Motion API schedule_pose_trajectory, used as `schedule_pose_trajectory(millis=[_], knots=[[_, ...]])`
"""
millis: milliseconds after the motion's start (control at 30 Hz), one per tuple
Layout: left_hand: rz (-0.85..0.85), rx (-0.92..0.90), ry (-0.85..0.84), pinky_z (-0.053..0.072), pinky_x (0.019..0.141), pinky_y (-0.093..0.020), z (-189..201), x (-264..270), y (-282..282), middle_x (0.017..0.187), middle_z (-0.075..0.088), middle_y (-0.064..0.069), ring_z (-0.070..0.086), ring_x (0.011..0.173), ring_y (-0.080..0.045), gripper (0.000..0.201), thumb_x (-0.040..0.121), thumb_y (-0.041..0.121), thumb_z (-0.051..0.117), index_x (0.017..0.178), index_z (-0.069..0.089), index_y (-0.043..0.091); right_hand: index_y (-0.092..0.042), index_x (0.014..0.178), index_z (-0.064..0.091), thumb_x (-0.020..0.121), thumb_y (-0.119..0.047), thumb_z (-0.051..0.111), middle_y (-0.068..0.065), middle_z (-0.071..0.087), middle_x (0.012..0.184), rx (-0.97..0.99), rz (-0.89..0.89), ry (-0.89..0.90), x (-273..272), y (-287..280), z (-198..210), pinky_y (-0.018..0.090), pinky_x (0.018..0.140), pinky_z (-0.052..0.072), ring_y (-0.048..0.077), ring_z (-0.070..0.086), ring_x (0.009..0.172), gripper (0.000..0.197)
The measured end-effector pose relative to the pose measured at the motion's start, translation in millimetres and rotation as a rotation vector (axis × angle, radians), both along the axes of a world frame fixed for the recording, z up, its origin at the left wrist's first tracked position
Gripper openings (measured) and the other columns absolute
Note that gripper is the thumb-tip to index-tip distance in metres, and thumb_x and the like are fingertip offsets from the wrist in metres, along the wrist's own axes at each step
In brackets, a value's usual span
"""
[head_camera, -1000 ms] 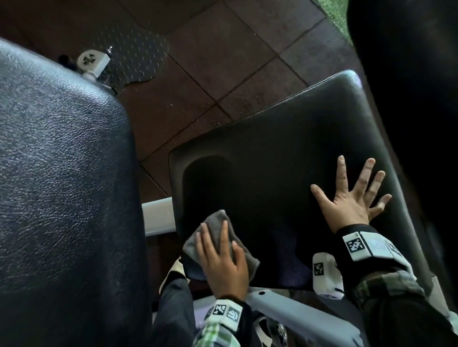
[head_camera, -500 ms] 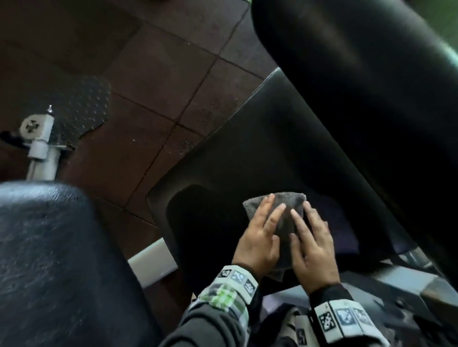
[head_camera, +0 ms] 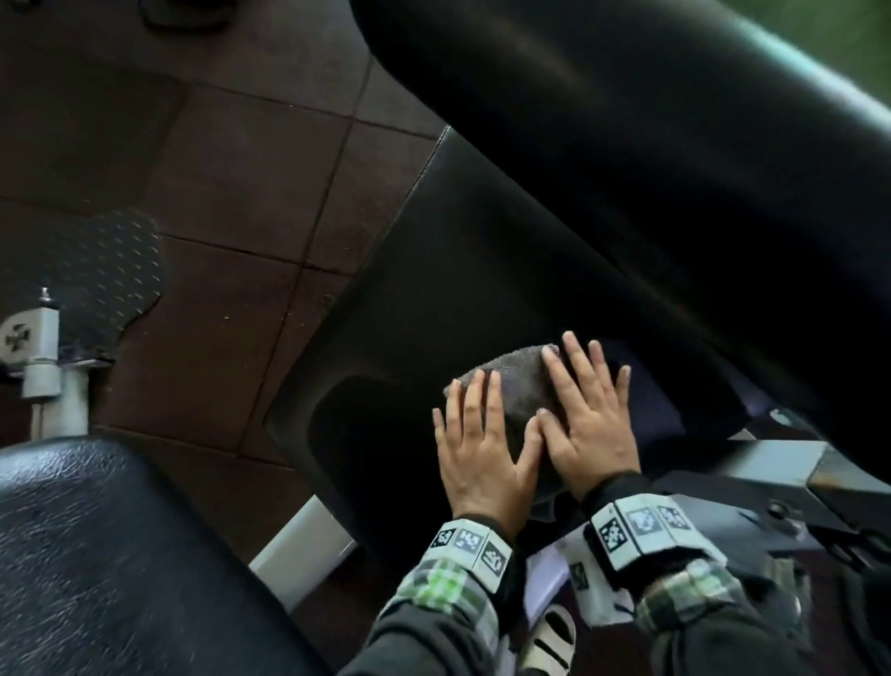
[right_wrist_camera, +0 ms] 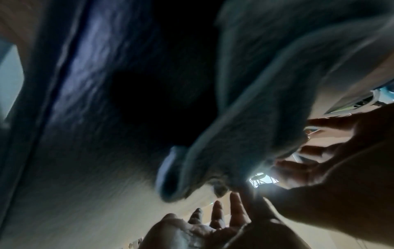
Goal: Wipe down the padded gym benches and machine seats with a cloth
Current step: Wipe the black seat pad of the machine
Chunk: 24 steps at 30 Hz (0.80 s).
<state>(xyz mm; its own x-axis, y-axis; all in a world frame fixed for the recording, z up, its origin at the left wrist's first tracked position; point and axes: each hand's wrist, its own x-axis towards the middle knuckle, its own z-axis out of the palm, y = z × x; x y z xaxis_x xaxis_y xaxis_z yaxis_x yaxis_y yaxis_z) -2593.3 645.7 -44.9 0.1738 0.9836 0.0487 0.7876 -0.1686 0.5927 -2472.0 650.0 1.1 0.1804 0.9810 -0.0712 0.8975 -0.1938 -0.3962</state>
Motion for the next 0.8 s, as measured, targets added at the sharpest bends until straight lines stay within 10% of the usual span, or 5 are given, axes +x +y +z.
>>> schedule_pose_trajectory(millis=[67, 300, 567, 667, 800], knots=[[0.026, -0.043, 0.024, 0.01, 0.119, -0.046, -3.4, 9.6, 3.9, 0.156, 0.037, -0.007, 0.017, 0.147, -0.025, 0.073, 0.096, 0.063, 0.028, 0.149, 0.033, 0.013, -0.03, 0.143, 0.03, 0.081, -0.039, 0.037, -0.006, 0.014, 0.154, -0.026, -0.002, -0.021, 10.8, 7.4, 5.5, 0.031, 0.113, -0.018, 0.01, -0.001, 0.143, 0.063], [-0.014, 0.041, 0.162, 0.018, 0.119, -0.052, -10.6, 0.9, 30.1, 0.155, 0.032, -0.01, 0.023, 0.145, -0.026, 0.07, 0.094, 0.05, 0.038, 0.148, 0.04, 0.007, -0.025, 0.144, 0.034, 0.084, -0.037, 0.042, 0.007, 0.03, 0.151, -0.064, -0.181, -0.155, 30.6, 46.5, 26.9, 0.012, 0.101, -0.026, 0.022, 0.019, 0.139, 0.061], [0.22, -0.082, 0.057, 0.031, 0.114, -0.055, -7.4, 15.7, 65.0, 0.16, 0.025, -0.01, 0.005, 0.15, -0.026, 0.071, 0.102, 0.057, 0.021, 0.152, 0.022, 0.008, -0.02, 0.146, -0.019, 0.091, -0.055, 0.043, 0.008, -0.018, 0.155, -0.625, -0.331, 0.047, 16.3, 92.0, 60.9, 0.026, 0.105, 0.0, 0.021, -0.009, 0.142, 0.09], [0.179, -0.081, 0.081, 0.011, 0.118, -0.046, -6.4, 17.2, 84.8, 0.163, 0.01, -0.003, -0.001, 0.151, -0.022, 0.087, 0.093, 0.075, 0.015, 0.155, 0.007, 0.014, -0.017, 0.148, -0.013, 0.091, -0.052, 0.045, 0.007, -0.011, 0.156, -0.693, -0.314, 0.077, 8.6, 101.1, 78.8, 0.021, 0.098, 0.005, 0.02, -0.004, 0.142, 0.088], [0.096, 0.014, 0.041, 0.024, 0.117, -0.056, 0.4, 11.8, 151.8, 0.16, 0.028, -0.005, 0.018, 0.148, -0.03, 0.074, 0.096, 0.06, 0.031, 0.153, 0.026, 0.014, -0.011, 0.148, 0.008, 0.095, -0.041, 0.046, 0.006, 0.005, 0.156, -0.725, -0.237, 0.127, 4.5, 110.3, 95.5, 0.018, 0.087, 0.012, 0.019, 0.006, 0.141, 0.072]])
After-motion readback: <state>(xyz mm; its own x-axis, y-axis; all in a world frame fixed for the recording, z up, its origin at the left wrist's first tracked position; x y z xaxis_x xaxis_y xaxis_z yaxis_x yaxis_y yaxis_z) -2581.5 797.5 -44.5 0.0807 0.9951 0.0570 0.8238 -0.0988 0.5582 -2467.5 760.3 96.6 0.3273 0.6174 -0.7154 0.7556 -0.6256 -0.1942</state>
